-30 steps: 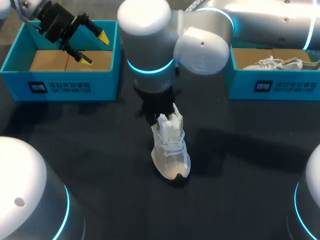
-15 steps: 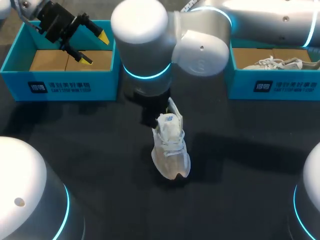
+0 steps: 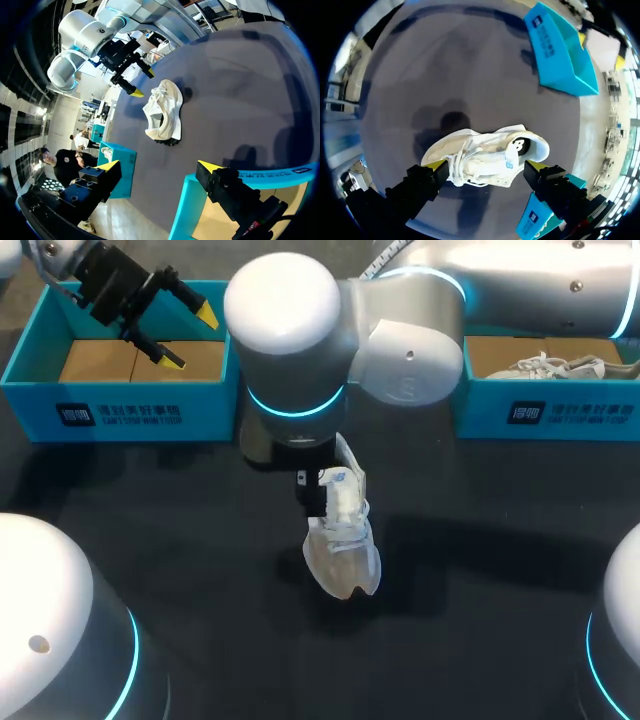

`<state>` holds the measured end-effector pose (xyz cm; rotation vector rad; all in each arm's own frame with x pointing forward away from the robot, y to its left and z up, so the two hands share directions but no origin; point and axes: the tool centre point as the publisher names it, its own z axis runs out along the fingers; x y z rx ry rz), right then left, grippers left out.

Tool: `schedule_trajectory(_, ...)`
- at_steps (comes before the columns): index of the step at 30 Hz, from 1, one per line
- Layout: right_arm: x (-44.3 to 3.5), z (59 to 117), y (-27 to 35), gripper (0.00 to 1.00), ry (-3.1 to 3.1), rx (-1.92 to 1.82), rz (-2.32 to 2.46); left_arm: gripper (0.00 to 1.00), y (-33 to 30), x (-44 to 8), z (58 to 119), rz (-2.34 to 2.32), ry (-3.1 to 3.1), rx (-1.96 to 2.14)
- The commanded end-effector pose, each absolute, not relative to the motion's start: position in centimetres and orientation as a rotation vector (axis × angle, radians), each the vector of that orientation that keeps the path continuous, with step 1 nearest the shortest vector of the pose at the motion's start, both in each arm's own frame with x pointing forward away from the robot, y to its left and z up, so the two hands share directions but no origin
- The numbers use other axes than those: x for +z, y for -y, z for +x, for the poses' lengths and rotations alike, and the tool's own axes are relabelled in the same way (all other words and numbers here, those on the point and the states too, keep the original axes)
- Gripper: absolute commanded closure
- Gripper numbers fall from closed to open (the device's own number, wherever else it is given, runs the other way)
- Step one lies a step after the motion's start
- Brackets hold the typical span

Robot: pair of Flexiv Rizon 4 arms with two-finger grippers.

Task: Take the shoe out of the shoebox, open the shoe tongue, remove and reinsert the insole, then place the shoe into the shoebox

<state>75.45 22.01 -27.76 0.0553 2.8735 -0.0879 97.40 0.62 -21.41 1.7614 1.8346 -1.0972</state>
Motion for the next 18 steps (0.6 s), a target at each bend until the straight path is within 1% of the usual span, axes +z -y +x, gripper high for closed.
schedule_trajectory(1, -27.8, 75.4, -21.8, 0.00, -2.872, -0.081, 0.057, 0.00, -0.6, -21.4, 97.5, 1.765, -1.836, -1.097)
schedule_trajectory(8, -27.8, 75.4, -21.8, 0.00, -2.872, -0.081, 0.057, 0.00, -0.6, -21.4, 97.5, 1.765, -1.836, -1.097)
schedule_trajectory(18, -27.5, 81.3, -21.9, 0.00, -2.881, -0.086, -0.083, 0.00, -0.6, -21.4, 97.5, 1.765, -1.836, -1.097)
